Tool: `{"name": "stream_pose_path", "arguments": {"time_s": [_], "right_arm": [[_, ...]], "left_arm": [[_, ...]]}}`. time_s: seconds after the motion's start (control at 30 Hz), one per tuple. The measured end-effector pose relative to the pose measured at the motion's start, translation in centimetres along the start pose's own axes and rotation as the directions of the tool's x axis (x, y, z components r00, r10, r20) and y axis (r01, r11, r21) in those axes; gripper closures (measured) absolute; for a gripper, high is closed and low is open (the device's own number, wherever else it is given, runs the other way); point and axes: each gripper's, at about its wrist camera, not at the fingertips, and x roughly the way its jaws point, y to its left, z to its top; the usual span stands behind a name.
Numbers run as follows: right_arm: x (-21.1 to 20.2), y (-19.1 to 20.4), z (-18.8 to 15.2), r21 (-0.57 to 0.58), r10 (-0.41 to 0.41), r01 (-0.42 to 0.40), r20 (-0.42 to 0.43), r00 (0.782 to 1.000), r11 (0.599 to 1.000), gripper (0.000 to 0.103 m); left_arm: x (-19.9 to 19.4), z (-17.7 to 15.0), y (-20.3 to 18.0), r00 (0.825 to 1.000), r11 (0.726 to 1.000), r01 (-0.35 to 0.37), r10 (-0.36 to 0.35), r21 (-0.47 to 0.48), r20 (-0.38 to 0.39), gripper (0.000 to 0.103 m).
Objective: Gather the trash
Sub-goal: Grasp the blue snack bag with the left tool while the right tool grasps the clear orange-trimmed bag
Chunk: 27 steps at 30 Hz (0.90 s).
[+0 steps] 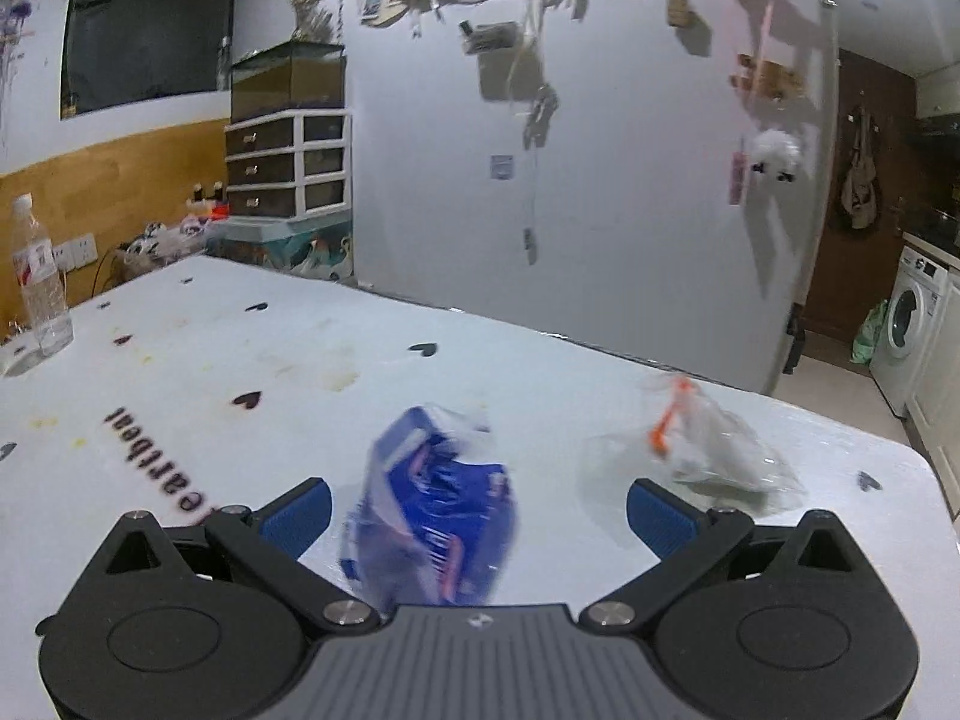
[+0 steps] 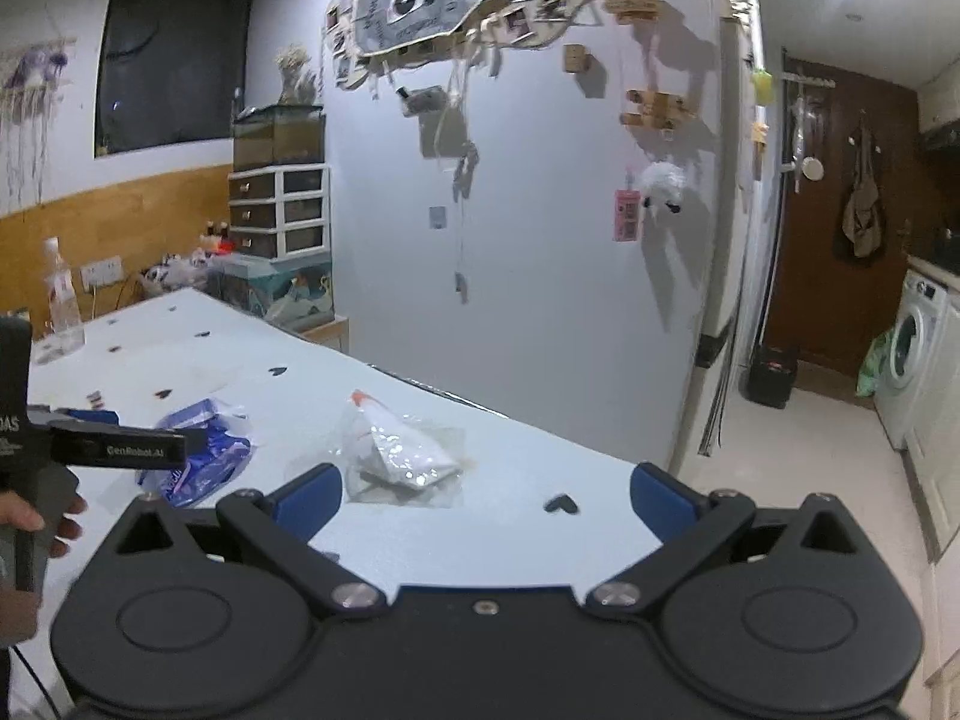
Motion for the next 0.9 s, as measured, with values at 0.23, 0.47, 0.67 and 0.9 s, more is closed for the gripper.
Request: {"name": "stream_pose_path", "arguments": {"time_s": [0.23, 0.47, 0.67, 0.9], "right_arm": [[5.6, 3.1, 1.8, 0.043, 0.077, -0.076, -0.029, 0.997, 0.996, 0.000], [11.7, 5.8, 2.5, 0.124, 0.088, -0.077, -0.085, 0.993, 0.989, 0.000], [16.7, 8.7, 1.5, 0.094, 0.055, -0.044, -0.121, 0.991, 0.995, 0.001], [20.5, 10.0, 0.4, 0.111, -0.018, 0.034, -0.143, 0.990, 0.993, 0.023]], "left_arm": [[3.1, 0.1, 3.3, 1.000, 0.999, -0.006, 0.005, -0.046, -0.027, 0.000], [4.8, -0.7, 4.9, 0.998, 0.995, -0.003, -0.003, -0.096, -0.063, 0.000], [4.9, -0.9, 4.4, 0.997, 0.995, 0.035, -0.041, -0.090, -0.059, 0.000], [5.3, -1.3, 3.2, 0.993, 0.994, 0.090, -0.094, -0.054, -0.065, 0.000]]}}
